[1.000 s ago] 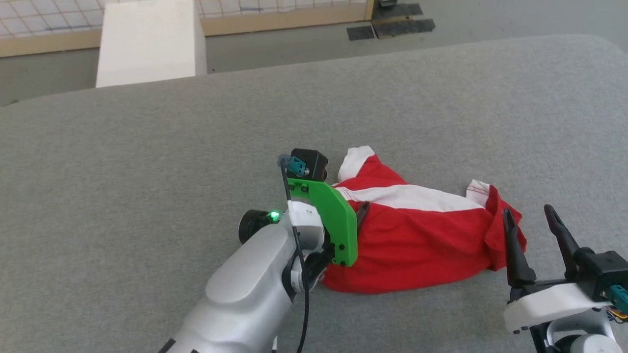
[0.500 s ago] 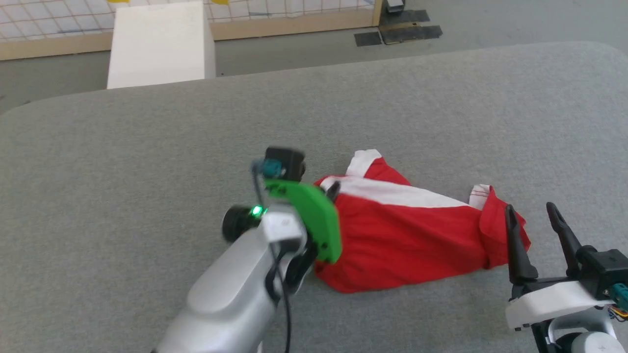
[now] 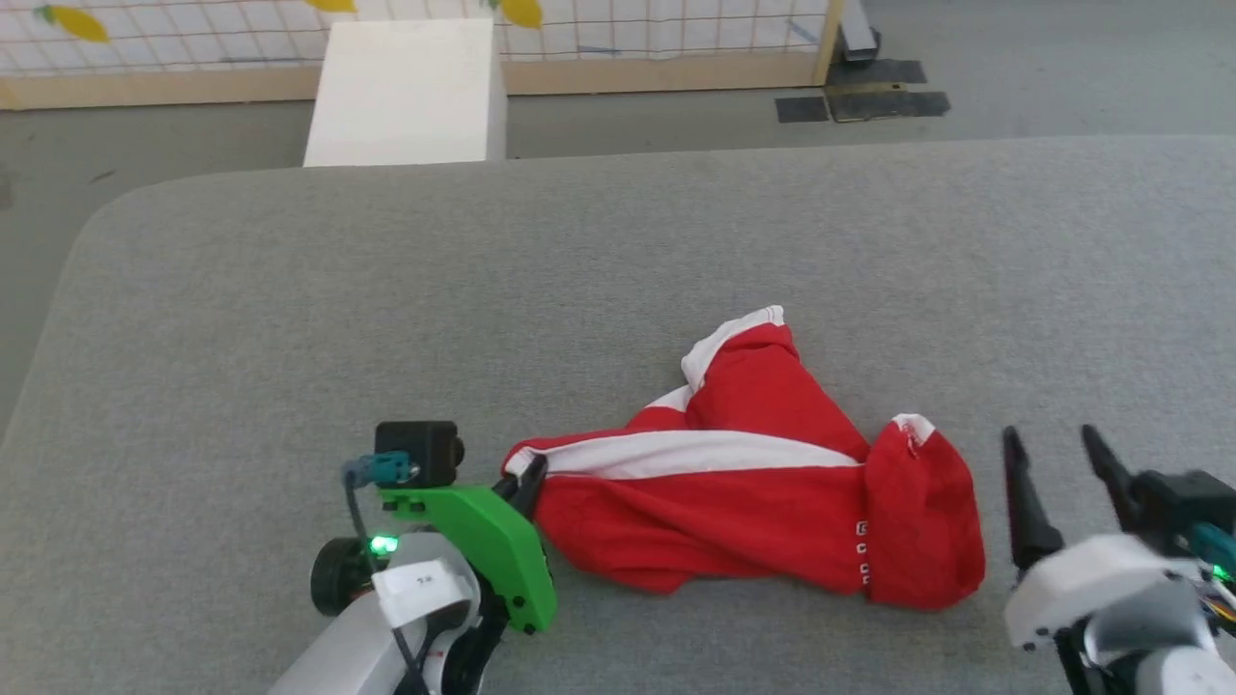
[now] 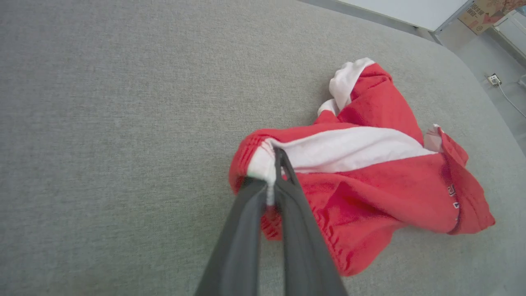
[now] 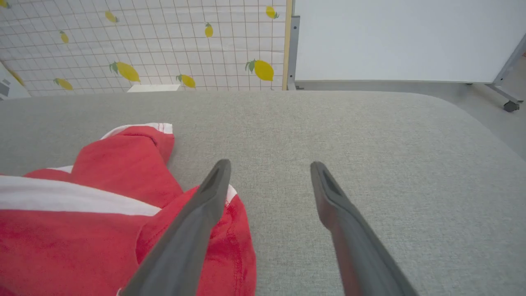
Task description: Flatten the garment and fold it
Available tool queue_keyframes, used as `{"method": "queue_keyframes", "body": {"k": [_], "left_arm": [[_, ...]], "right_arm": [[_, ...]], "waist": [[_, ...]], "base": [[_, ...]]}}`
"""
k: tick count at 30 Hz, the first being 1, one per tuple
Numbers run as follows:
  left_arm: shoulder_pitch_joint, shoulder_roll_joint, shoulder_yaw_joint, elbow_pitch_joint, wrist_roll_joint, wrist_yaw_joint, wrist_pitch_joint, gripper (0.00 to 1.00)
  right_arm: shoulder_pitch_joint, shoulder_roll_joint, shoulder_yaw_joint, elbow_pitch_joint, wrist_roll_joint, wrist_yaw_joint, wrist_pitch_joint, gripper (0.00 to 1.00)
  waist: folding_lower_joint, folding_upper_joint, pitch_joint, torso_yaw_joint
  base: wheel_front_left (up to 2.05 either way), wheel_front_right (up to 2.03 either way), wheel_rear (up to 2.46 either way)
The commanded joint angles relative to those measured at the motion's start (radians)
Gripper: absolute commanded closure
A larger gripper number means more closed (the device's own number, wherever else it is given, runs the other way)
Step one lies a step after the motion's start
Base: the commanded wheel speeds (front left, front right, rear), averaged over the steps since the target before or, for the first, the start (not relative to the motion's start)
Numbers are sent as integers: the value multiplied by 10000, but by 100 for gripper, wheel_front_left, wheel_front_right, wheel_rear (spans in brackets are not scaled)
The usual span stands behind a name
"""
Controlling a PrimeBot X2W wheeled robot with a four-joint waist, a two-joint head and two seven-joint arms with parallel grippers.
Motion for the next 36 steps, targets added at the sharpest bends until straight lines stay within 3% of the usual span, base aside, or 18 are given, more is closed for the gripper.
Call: {"method": "queue_keyframes", "body": {"k": [1,10,19,20,22,23,26,36], "left_arm": [[222,133,114,-231,-165,157,-58,100],[-30,93,54,-420,-134,162,37,100],[-370,-1,7,-383,-107,57,32,100],[-388,1,12,-366,-108,50,24,100],[-391,-2,23,-338,-128,56,19,100],[-383,3,28,-330,-139,53,15,100],[-334,1,59,-273,-182,47,-44,100],[92,-178,610,-141,-475,-182,-1216,100]], "right_arm": [[-826,7,222,484,-211,-15,1062,0],[-2829,-122,691,2394,-799,-15,4598,0],[-3726,-672,1573,3552,-463,-15,6098,0],[-3751,-728,1729,3663,-337,-15,6315,13],[-3754,-861,2041,3747,-100,-15,6714,91],[-3739,-917,2170,3723,21,-15,6824,100],[-3644,-1128,2349,3330,291,-15,6522,100],[-2045,-578,1564,1081,684,-15,2676,100]], "waist": [[0,0,59,146],[0,0,549,399],[0,0,1092,655],[0,0,1114,664],[0,0,1125,667],[0,0,1122,660],[0,0,1035,632],[0,0,49,318]], "base": [[0,0,0],[0,0,0],[0,0,0],[0,0,0],[0,0,0],[0,0,0],[0,0,0],[0,0,0]]}}
